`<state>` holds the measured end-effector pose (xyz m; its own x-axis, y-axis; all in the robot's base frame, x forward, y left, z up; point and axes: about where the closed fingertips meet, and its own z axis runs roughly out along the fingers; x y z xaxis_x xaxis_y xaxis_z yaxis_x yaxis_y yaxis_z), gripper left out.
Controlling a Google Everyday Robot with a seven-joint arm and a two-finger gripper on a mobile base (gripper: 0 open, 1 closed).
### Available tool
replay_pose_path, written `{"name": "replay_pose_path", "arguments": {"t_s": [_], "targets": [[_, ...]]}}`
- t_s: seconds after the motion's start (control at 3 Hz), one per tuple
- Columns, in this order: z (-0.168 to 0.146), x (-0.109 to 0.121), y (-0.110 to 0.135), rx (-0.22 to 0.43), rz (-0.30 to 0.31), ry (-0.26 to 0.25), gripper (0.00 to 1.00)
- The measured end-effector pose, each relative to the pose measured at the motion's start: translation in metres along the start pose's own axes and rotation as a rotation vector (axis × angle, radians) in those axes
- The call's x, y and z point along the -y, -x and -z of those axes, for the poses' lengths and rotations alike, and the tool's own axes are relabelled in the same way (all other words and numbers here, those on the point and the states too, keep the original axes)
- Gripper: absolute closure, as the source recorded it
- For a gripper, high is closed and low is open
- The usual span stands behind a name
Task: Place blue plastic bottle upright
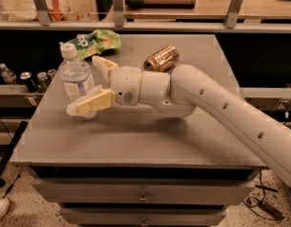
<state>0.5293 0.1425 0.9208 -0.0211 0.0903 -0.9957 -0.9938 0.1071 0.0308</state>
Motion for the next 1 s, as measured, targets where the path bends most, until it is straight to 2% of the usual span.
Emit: {"name": "replay_pose_path", "arguments": {"t_s": [0.33, 1.0], "targets": [[0.002, 0.0, 0.006, -0.024, 0.012, 0.008, 0.0], [0.022, -0.001, 0.034, -0.096, 0.017, 0.07, 0.0]]}}
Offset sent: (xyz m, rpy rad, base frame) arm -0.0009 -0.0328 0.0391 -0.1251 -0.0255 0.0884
